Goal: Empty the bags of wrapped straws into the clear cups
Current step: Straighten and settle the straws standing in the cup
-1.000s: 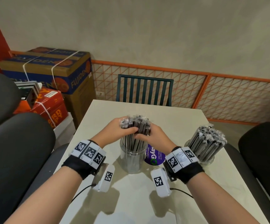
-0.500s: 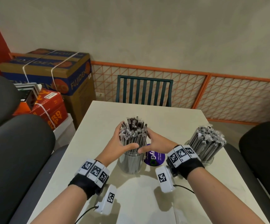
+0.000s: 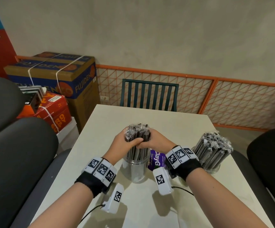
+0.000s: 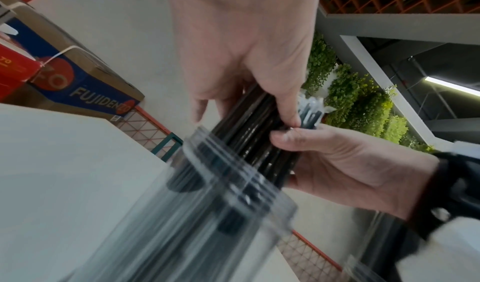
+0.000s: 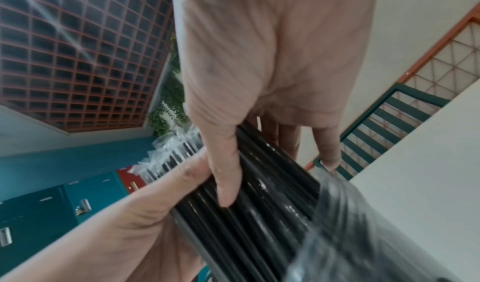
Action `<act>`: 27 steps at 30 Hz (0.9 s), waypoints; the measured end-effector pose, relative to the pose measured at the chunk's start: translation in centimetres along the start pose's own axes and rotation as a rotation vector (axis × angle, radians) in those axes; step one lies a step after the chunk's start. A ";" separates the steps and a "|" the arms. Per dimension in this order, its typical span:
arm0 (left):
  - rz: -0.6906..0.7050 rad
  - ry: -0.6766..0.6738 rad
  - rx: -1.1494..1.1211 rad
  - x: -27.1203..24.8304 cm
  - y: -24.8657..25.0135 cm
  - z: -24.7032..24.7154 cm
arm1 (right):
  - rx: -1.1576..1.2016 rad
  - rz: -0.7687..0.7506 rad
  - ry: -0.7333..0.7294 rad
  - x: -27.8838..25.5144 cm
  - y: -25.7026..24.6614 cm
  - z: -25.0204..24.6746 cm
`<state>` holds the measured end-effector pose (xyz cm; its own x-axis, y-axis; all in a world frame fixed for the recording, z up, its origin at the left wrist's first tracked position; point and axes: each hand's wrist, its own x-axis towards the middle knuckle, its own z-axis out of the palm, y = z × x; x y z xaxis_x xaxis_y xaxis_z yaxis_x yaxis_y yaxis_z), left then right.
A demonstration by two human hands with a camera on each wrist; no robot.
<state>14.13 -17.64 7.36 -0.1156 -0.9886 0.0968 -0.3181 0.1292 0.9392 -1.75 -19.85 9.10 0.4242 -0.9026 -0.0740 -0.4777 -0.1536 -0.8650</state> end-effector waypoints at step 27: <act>-0.040 0.001 -0.144 -0.9 -1.0 1.6 | -0.008 0.070 -0.115 -2.9 0.7 1.1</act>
<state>13.04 -16.80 5.77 -0.1047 -0.9928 0.0582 -0.1842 0.0768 0.9799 -2.49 -16.91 8.21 0.4745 -0.8594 -0.1906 -0.5153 -0.0957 -0.8516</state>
